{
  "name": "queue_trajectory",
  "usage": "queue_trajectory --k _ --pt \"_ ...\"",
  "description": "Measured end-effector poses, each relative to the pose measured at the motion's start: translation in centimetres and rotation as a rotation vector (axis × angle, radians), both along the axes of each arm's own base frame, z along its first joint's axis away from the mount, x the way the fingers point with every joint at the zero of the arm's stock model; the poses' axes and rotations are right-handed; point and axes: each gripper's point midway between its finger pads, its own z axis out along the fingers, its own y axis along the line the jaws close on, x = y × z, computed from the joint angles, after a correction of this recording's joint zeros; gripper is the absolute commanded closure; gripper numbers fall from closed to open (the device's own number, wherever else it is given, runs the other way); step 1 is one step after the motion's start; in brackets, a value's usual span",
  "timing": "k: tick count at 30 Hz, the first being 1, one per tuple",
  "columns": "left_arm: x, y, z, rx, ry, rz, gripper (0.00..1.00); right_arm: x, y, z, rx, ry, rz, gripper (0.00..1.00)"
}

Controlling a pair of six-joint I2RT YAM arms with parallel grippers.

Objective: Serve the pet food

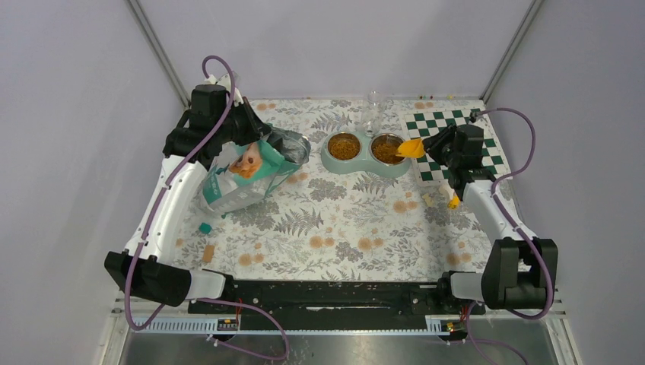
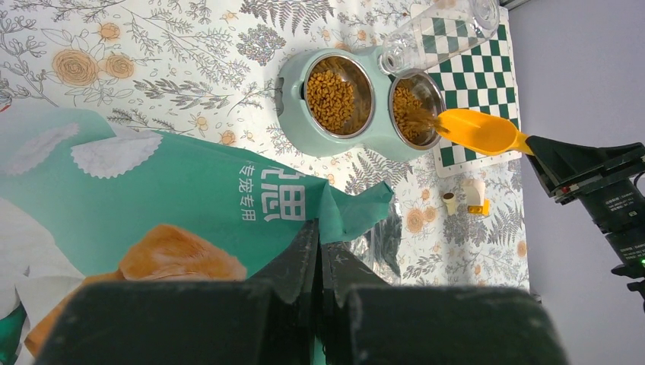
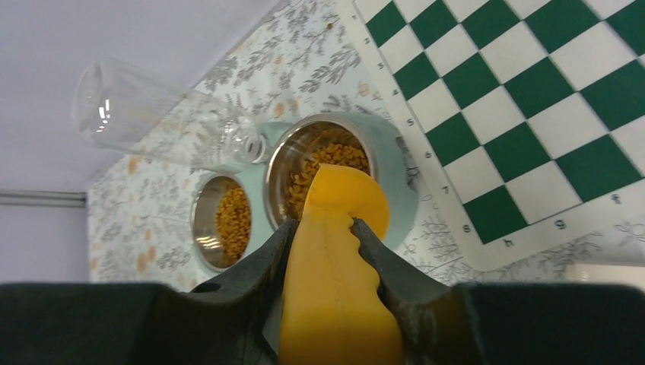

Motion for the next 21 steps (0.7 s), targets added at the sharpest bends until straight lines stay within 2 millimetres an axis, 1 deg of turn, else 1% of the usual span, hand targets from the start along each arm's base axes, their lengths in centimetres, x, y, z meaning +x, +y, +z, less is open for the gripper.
queue_trajectory --k 7,9,12,15,19,21 --pt "0.0 0.0 0.0 0.002 -0.002 0.001 1.0 -0.4 -0.7 0.5 -0.144 0.054 -0.028 1.0" --pt "0.0 0.0 0.0 0.002 -0.002 0.001 1.0 -0.7 -1.0 0.5 -0.167 0.069 -0.031 1.0" --pt "0.0 0.0 0.0 0.003 -0.002 0.0 1.0 -1.8 -1.0 0.3 -0.182 0.098 -0.015 0.98" --pt "0.0 0.0 0.0 0.004 -0.002 0.0 1.0 -3.0 -0.1 0.7 -0.161 0.116 0.035 0.97" --pt "0.0 0.1 0.0 0.004 -0.003 0.0 1.0 -5.0 2.4 1.5 -0.075 0.116 0.152 0.96" --pt "0.0 0.1 0.0 0.005 -0.003 0.0 1.0 -6.2 3.6 1.6 -0.027 0.111 0.204 0.95"
